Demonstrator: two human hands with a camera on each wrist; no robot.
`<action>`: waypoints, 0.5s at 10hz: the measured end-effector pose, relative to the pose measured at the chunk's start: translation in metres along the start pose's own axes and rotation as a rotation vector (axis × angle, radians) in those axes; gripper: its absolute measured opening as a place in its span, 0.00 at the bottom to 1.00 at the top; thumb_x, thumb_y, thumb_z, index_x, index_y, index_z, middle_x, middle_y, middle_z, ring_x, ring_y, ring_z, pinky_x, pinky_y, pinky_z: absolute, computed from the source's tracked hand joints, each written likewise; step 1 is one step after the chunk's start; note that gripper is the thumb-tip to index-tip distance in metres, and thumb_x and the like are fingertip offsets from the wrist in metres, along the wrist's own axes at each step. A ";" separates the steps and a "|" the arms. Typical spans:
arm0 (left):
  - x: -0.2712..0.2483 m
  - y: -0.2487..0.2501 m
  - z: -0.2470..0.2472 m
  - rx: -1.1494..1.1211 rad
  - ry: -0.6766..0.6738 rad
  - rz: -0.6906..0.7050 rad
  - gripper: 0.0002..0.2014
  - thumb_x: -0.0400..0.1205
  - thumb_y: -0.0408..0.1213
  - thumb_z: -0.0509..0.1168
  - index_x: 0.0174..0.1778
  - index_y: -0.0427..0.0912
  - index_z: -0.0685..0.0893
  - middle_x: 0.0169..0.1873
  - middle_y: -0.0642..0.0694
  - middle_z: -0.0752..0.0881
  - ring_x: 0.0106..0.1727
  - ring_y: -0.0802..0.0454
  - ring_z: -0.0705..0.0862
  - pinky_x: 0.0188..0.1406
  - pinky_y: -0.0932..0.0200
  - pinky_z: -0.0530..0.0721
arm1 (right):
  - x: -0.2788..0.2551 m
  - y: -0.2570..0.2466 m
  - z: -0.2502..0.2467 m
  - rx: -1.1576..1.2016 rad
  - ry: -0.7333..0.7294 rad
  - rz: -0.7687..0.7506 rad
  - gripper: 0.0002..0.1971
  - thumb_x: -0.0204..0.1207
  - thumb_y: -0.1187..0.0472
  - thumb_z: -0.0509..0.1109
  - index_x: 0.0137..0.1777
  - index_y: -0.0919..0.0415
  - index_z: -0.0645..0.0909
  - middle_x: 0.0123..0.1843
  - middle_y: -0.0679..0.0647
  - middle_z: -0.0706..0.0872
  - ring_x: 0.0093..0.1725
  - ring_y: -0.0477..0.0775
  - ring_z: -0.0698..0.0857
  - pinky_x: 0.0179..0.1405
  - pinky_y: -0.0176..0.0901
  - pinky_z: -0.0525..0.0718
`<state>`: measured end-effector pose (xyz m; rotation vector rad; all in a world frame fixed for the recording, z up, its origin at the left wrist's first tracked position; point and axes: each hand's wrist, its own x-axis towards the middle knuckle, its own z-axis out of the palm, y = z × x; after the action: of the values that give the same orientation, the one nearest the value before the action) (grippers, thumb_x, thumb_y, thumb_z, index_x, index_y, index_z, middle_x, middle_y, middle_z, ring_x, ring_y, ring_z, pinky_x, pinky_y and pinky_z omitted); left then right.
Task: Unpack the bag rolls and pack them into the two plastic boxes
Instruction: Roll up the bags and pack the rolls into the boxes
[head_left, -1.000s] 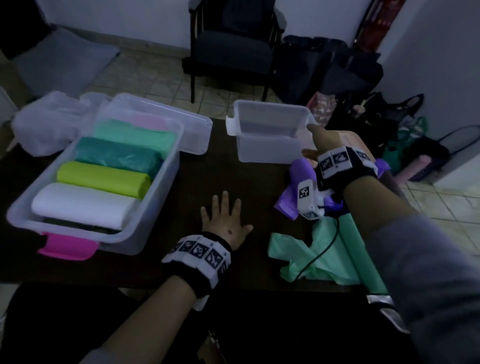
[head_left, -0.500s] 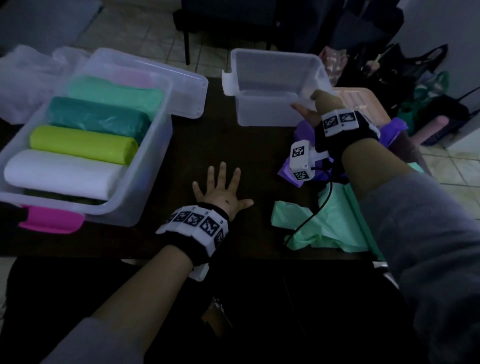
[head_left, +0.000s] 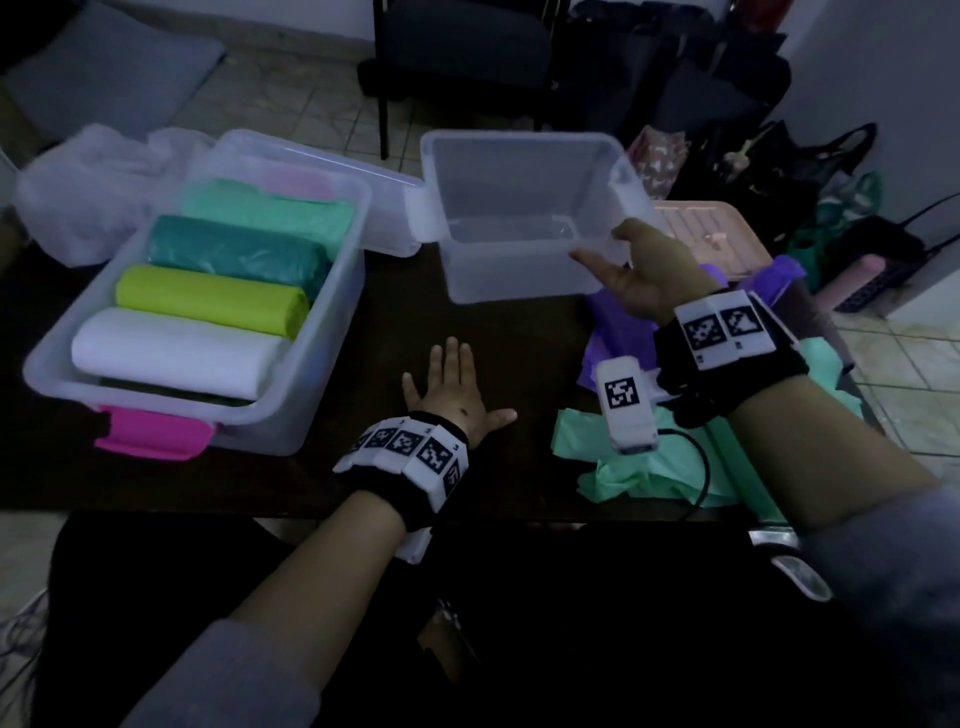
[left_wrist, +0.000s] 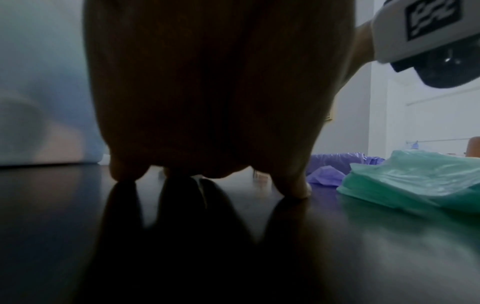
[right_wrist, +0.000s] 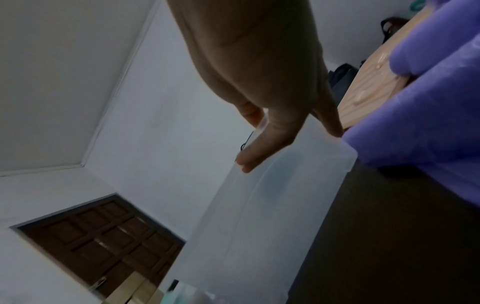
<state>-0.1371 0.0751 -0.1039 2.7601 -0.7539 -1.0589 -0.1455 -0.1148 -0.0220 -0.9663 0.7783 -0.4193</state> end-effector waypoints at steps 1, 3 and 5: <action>-0.003 -0.004 0.003 -0.006 0.028 -0.015 0.50 0.79 0.64 0.56 0.81 0.38 0.32 0.80 0.43 0.29 0.82 0.47 0.32 0.79 0.40 0.39 | -0.014 0.015 0.008 -0.106 -0.024 0.020 0.22 0.82 0.70 0.57 0.75 0.73 0.62 0.47 0.62 0.77 0.42 0.55 0.82 0.34 0.39 0.88; -0.004 -0.008 0.002 -0.015 0.010 0.006 0.51 0.79 0.63 0.57 0.80 0.38 0.32 0.80 0.43 0.29 0.82 0.47 0.32 0.79 0.41 0.38 | -0.018 0.035 0.020 -0.217 0.045 0.040 0.24 0.83 0.53 0.62 0.72 0.70 0.69 0.67 0.65 0.78 0.63 0.63 0.80 0.57 0.48 0.84; -0.003 -0.010 0.003 0.006 0.010 0.017 0.51 0.78 0.65 0.56 0.80 0.38 0.31 0.80 0.44 0.29 0.81 0.48 0.31 0.79 0.42 0.37 | -0.017 0.053 0.024 0.035 -0.031 0.079 0.23 0.85 0.65 0.57 0.78 0.71 0.60 0.73 0.69 0.71 0.53 0.60 0.83 0.48 0.45 0.88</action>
<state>-0.1370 0.0859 -0.1071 2.7565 -0.7787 -1.0405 -0.1397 -0.0628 -0.0521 -0.9040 0.7756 -0.3475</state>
